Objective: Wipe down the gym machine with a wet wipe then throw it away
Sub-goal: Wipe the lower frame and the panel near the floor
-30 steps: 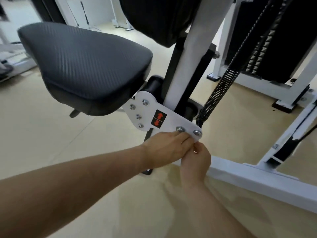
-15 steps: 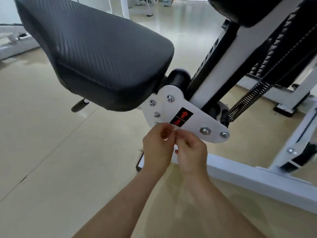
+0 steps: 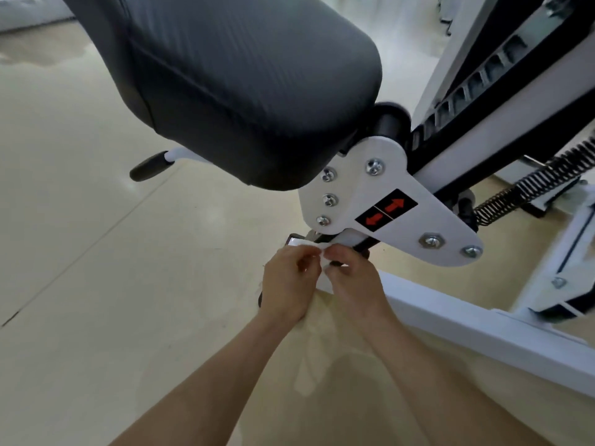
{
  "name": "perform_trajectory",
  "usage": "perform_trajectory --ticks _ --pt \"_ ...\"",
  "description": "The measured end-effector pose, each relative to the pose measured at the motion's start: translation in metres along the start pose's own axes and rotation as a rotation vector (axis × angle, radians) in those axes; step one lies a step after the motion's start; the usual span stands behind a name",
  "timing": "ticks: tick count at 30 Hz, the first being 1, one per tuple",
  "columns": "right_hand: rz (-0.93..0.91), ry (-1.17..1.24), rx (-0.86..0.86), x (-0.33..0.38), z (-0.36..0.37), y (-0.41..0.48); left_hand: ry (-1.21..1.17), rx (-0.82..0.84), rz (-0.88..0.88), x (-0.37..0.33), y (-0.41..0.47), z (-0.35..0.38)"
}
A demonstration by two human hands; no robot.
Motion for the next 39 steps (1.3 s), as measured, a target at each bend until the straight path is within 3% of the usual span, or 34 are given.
perform_trajectory --ticks 4,7,11,15,18,20,23,25,29,32,39 --pt "0.143 -0.039 0.095 -0.023 0.026 0.011 -0.078 0.162 -0.103 0.020 0.001 0.011" --pt "0.404 0.027 0.171 -0.041 0.044 0.015 -0.046 0.308 -0.170 0.041 0.001 0.025" --pt "0.614 0.122 0.270 -0.064 0.054 0.012 0.094 0.400 -0.066 0.057 0.004 0.037" --pt "0.579 0.098 0.243 -0.081 0.054 0.007 0.266 0.425 -0.023 0.081 0.008 0.047" --pt "0.406 -0.024 0.200 -0.091 0.054 0.002 0.536 0.492 -0.014 0.104 0.008 0.051" --pt "0.293 -0.108 0.200 -0.095 0.056 -0.004 0.737 0.445 0.000 0.111 0.007 0.049" --pt "0.151 -0.247 0.273 -0.098 0.062 -0.011 0.772 0.344 0.270 0.100 -0.004 0.058" --pt "0.118 -0.311 0.342 -0.102 0.068 -0.014 0.794 0.445 0.450 0.106 -0.017 0.074" --pt "0.108 -0.420 0.387 -0.114 0.070 -0.027 0.959 0.594 0.503 0.122 -0.046 0.083" --pt "0.134 -0.455 0.311 -0.118 0.062 -0.042 0.966 0.598 0.602 0.120 -0.048 0.080" --pt "0.106 -0.476 0.348 -0.106 0.049 -0.044 0.954 0.556 0.324 0.130 -0.050 0.073"
Point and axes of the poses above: each hand's wrist, its own y-axis towards the middle knuckle, its own z-axis out of the palm, x = y × z, the point moved 4 cm from there along y, towards the middle knuckle, and after that the axes turned 11 degrees about y, right-handed, at the moved point
